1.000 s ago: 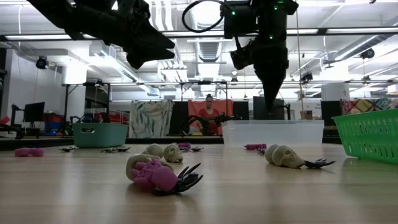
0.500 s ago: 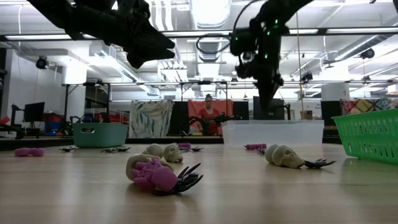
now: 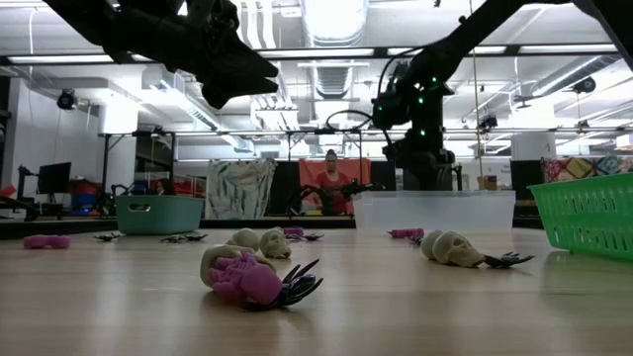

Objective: Sort Halloween decoration
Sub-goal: Put the black spider toy into the white bin

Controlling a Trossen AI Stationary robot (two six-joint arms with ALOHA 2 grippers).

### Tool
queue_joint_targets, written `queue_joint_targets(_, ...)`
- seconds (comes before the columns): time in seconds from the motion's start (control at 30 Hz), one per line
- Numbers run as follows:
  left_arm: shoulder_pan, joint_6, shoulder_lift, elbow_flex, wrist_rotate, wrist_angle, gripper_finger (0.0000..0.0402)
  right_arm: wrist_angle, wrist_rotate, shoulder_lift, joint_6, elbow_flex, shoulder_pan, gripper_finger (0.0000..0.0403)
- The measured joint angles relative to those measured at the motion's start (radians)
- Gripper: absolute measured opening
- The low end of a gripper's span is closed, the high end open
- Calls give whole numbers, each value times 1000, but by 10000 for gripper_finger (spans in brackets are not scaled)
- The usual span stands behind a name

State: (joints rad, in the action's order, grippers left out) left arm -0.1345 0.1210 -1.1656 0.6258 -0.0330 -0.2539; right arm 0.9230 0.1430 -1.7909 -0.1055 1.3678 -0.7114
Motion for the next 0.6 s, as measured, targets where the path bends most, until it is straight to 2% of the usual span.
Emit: queue_joint_targets(0.6,-1,-31,0,0,74,0,168,-52,17,-65,34,0,-23,10)
